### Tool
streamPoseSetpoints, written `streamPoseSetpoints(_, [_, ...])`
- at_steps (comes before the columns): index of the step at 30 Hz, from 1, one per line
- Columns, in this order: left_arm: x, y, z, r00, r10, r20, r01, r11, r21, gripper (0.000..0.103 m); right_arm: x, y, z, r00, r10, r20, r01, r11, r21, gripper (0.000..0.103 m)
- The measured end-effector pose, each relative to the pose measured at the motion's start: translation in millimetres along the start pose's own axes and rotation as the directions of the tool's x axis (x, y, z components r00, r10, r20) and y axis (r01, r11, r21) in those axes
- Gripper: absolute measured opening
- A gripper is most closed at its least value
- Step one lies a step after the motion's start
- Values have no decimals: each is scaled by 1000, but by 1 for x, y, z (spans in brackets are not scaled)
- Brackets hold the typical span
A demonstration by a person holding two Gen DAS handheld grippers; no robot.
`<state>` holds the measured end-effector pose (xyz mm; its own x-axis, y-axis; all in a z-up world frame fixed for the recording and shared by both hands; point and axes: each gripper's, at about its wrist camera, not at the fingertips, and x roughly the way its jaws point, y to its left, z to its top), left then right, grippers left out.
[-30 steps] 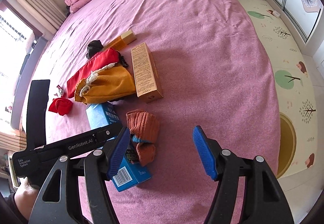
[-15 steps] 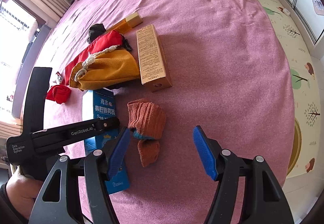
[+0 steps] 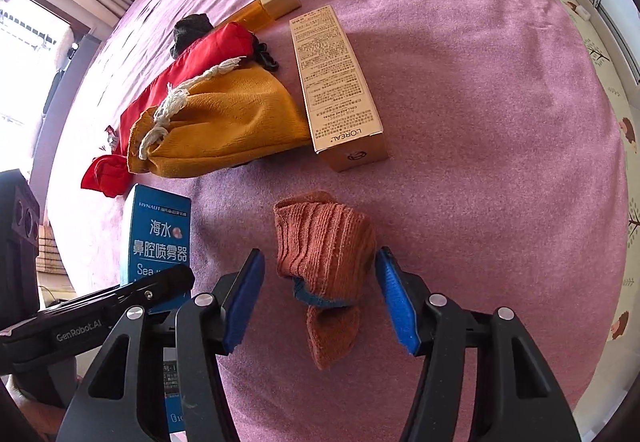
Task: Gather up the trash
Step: 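Close the left tool on the blue nasal spray box while the right tool grasps the orange sock, then carry the box and sock over the yellow bin and open both tools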
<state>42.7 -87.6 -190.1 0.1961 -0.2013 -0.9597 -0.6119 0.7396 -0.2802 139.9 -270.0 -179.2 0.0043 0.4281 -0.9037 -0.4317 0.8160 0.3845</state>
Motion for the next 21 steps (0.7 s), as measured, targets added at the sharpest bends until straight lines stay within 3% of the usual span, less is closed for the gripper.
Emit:
streamPoseSetpoints(3, [-5,-5,-1,1000,-9,10,9,1000,7,46,4,0,0,1000,-18,-8,18,1000,5,44])
streamPoseSetpoints(5, [-6,-9,-1,1000,-13,14,13,1000,8,46,5,-4,0,1000,-14,-11,14,1000,19,31])
streamPoseSetpoints(7, [-10,-9,-2,1000,-15,18,15,1000,12,46,2,-10,-1,1000,-2,-7,2,999,39,27])
streamPoseSetpoints(15, [-27,-26,-3,999,-50,21,49,996,76,46,-44,-27,-10,997,65,38,-69,993,94,27])
streamPoseSetpoints(21, [-37,-75,-12,996,-93,12,89,981,175,46,-93,-61,-24,990,92,107,-111,974,198,27])
